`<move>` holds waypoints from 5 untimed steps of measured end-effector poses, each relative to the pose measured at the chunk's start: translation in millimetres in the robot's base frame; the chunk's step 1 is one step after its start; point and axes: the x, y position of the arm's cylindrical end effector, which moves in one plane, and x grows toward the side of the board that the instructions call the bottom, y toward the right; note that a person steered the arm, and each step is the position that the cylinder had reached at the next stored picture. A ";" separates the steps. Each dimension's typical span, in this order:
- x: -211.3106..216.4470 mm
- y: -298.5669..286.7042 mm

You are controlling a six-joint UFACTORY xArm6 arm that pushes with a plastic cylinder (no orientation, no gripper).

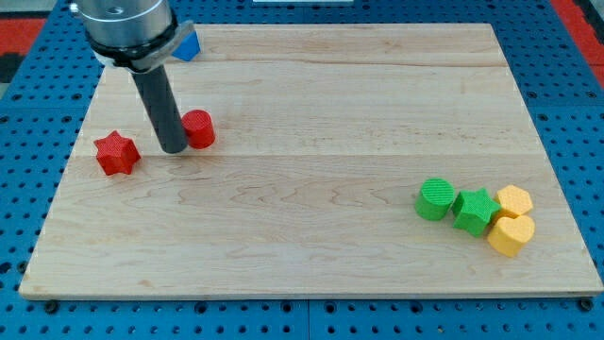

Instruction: Push the red circle to the center

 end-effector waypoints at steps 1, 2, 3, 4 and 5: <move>-22.3 -28.6; -17.6 15.4; -10.5 72.6; -10.6 85.7; -17.7 82.0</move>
